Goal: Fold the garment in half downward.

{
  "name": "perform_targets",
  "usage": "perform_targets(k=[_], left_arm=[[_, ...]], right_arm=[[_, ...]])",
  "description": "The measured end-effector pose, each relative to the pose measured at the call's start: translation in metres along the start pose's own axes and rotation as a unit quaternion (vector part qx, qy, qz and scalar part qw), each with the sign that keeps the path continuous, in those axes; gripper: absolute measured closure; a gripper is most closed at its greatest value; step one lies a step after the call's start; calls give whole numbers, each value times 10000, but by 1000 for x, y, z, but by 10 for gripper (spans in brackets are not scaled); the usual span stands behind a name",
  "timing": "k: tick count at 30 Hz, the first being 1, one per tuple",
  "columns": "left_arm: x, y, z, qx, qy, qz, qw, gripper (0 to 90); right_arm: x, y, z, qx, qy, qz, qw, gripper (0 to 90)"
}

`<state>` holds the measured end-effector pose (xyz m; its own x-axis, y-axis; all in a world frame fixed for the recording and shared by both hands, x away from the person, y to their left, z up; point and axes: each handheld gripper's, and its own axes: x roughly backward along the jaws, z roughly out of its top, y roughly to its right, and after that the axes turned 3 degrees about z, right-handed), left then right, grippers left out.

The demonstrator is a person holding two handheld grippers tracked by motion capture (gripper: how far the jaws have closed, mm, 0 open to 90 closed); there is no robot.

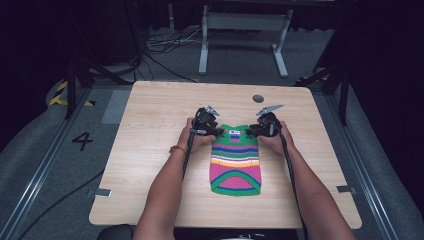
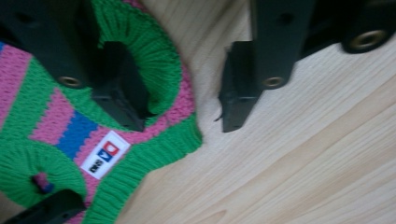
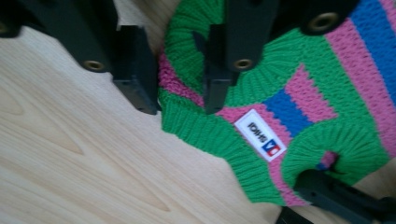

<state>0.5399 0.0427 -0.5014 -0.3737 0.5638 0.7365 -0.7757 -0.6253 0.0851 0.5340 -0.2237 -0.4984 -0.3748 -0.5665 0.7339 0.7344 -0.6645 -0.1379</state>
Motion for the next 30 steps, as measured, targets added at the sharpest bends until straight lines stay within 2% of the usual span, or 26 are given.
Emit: perform_targets(k=[2, 5, 8, 9, 10, 12, 14, 23, 27, 30], left_arm=[[0, 1, 1, -37, -60, -113, 9999, 669], [0, 0, 0, -94, -7, -156, 9998, 773], [1, 2, 1, -156, -17, -63, 9999, 822], [1, 2, 1, -156, -17, -63, 9999, 828], [2, 4, 3, -270, -13, 65, 9996, 834], [3, 5, 5, -342, -11, 136, 9993, 838], [4, 6, 5, -354, -19, 197, 9992, 839], [20, 5, 15, -377, 401, 515, 9972, 840], [27, 8, 18, -423, 548, 507, 9963, 840], [35, 11, 18, -543, 610, 487, 9955, 839]], right_arm=[[0, 0, 0, -15, -4, 57, 10000, 728], [0, -1, 0, -28, 7, 134, 9999, 799], [1, -3, 1, 39, 2, 70, 10000, 831], [2, -2, 1, 84, 0, 50, 10000, 836], [2, -3, 2, 120, 29, 32, 9999, 839], [4, -4, 3, 148, 63, 17, 9999, 841], [5, -4, 3, 161, 94, 20, 9998, 841], [20, -7, 18, 371, 485, -107, 9981, 841], [27, -9, 22, 431, 658, -88, 9969, 841], [32, -12, 22, 507, 774, -25, 9957, 841]])
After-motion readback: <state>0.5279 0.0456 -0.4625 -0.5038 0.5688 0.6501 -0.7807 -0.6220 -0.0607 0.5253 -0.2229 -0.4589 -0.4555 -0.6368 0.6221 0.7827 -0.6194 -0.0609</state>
